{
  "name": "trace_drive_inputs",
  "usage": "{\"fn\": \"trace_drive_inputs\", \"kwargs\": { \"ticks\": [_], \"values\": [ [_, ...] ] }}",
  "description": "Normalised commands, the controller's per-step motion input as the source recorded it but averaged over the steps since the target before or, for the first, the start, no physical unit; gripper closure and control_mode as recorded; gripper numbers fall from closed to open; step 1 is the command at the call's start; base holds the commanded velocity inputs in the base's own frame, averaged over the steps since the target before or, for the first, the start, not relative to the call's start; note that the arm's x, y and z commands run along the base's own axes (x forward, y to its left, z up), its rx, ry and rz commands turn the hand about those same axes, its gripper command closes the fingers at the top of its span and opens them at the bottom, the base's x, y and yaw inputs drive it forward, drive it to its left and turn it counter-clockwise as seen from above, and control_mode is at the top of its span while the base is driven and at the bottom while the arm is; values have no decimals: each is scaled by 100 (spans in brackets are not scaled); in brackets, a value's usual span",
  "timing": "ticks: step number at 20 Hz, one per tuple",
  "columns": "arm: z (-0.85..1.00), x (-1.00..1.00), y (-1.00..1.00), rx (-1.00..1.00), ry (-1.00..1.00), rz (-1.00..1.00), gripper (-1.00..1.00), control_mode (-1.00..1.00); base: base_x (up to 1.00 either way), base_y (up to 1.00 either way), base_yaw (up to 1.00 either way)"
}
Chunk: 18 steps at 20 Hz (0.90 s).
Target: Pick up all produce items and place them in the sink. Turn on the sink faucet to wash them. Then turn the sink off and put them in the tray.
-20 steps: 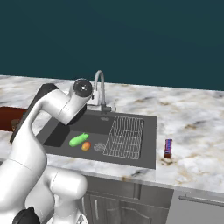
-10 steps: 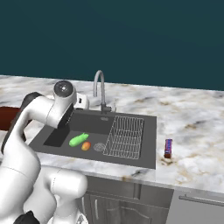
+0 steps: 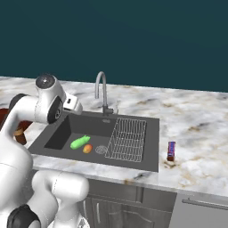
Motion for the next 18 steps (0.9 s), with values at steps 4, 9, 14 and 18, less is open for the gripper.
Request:
{"fn": "trace_drive_inputs", "kwargs": {
  "ticks": [4, 9, 14, 18],
  "values": [
    [-11, 0, 9, 0, 11, -23, -100, -100, 0, 0, 0],
    [-22, 0, 0, 0, 5, -19, -100, -100, 0, 0, 0],
    [-21, 0, 0, 0, 4, -10, -100, -100, 0, 0, 0],
    [-20, 0, 0, 0, 6, -6, -100, -100, 0, 0, 0]
  ]
}}
